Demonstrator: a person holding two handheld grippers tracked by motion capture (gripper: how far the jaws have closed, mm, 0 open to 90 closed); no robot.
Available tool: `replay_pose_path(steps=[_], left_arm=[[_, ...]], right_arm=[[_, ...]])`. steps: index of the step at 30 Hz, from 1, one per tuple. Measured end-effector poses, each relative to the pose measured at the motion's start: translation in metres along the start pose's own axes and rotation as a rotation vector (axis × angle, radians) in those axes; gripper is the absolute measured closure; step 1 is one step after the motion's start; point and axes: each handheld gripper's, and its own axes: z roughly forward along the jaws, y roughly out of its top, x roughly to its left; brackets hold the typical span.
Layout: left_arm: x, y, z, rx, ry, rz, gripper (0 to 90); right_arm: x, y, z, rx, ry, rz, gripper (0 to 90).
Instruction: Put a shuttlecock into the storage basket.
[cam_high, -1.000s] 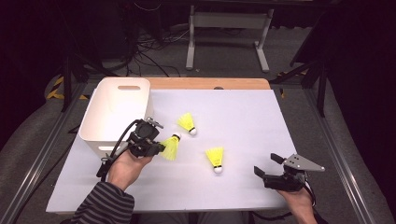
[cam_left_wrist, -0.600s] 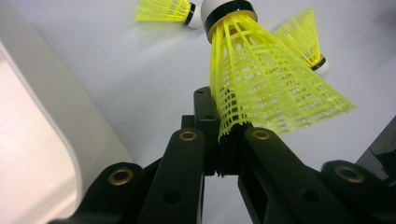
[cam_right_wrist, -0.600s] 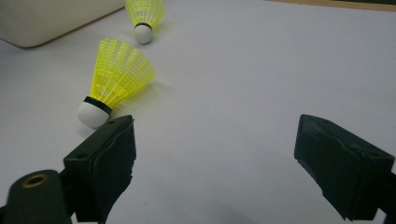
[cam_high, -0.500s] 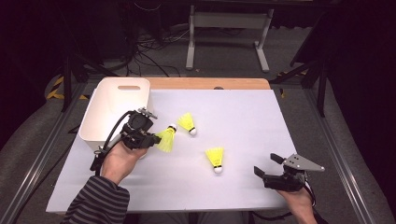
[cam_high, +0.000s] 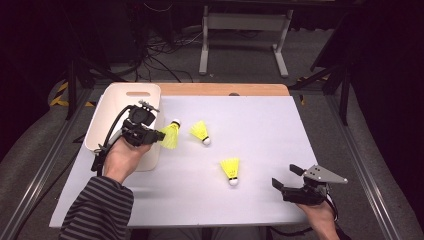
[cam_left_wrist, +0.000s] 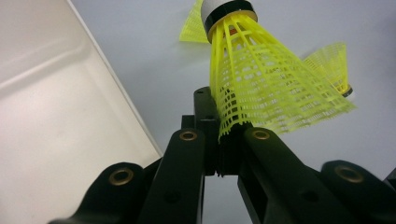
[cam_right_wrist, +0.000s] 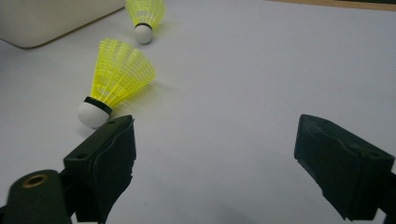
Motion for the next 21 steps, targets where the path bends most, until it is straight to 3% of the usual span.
replay_pose_path(steps=[21], left_arm=[[0.024,0.019,-0.005,0.0,0.051,-0.037,89.7]], right_arm=[[0.0,0.0,0.0,0.001,-0.002,0.002,13.1]])
